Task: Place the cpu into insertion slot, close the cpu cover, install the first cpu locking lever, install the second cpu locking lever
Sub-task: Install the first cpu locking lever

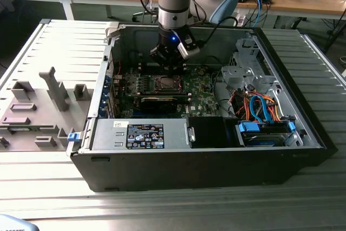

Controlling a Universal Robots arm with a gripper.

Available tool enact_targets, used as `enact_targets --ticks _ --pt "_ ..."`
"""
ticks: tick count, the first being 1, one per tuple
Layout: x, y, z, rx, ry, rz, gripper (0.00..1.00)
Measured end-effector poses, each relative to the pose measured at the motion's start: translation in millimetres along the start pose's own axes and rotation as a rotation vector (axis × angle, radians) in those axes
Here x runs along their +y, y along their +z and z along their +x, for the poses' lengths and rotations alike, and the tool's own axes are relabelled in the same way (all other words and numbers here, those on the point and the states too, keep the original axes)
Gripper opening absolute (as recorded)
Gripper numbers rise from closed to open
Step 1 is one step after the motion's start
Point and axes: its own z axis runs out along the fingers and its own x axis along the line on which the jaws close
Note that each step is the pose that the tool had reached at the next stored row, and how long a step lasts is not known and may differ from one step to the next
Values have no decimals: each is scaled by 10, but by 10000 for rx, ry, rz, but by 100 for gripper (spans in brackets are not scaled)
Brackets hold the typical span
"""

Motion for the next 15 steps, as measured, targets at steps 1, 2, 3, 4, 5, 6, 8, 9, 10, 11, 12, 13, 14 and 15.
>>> enact_targets --ticks 1,2,3,4,5,6,8,9,10,11,12,13,14,15 --pt "-1 0 -5 2 -5 1 11" --pt "0 0 -6 1 -6 1 11" --pt "0 -4 -7 1 -7 2 11" --pt "1 -22 -8 -5 -7 -1 11" --pt "0 -56 -9 0 -8 10 11" --pt "-1 -115 -10 2 -10 33 11" --pt "-1 -150 -11 3 -9 67 11" --pt "-5 -150 -11 3 -11 85 11" --pt "-15 -151 -10 6 -11 95 11" --pt "-31 -151 -9 6 -10 101 11" --pt "-46 -151 -8 6 -10 105 11" --pt "-69 -150 -8 6 -11 108 11" --pt "-81 -150 -8 6 -12 110 11" --pt "-94 -150 -7 5 -11 111 11"
